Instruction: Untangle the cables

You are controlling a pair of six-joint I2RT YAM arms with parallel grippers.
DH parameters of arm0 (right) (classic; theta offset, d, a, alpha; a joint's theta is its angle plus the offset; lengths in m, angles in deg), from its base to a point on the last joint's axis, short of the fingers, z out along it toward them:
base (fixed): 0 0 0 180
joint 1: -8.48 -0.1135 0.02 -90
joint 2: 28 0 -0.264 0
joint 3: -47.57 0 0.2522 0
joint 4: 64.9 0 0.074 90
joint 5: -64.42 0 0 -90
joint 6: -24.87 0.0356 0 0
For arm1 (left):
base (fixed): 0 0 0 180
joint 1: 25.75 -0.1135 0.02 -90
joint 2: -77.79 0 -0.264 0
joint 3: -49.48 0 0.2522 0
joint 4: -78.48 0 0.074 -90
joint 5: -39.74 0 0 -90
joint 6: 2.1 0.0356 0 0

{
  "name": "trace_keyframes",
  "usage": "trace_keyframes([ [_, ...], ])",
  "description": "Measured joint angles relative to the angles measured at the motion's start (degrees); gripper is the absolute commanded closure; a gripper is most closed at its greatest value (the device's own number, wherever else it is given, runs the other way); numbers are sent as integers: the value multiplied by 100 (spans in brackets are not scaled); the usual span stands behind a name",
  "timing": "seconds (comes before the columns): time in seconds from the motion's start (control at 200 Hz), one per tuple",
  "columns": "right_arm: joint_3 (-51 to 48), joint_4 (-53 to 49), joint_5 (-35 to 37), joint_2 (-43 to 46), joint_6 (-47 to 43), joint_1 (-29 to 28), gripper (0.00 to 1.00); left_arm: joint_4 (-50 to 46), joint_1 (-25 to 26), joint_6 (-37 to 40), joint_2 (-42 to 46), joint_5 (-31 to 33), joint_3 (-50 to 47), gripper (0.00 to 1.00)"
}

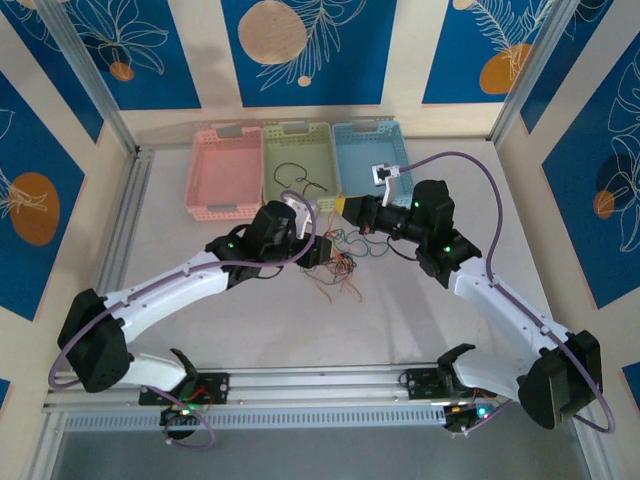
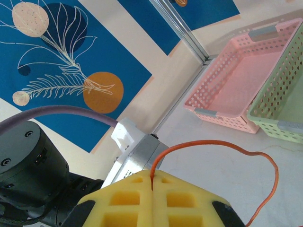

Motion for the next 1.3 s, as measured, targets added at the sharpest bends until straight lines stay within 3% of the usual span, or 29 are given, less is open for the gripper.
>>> trace_keyframes([
  [0.165,0,-17,0,2,-13,0,100,2,0,0,-7,0,0,75],
  [0.41,0,-35,0,2,-22,2,100,0,0,26,-13,0,0,86],
  [0.565,0,-37,0,7,-24,2,100,-2,0,11,-17,2,0,100],
  [0.8,0,-39,0,33,-24,2,100,-2,0,22,-17,4,-39,90],
  [0.91,0,-39,0,48,-24,2,100,4,0,20,-17,0,-42,68],
  [1.3,0,-39,0,48,-33,2,100,11,0,-24,-136,-4,-42,74],
])
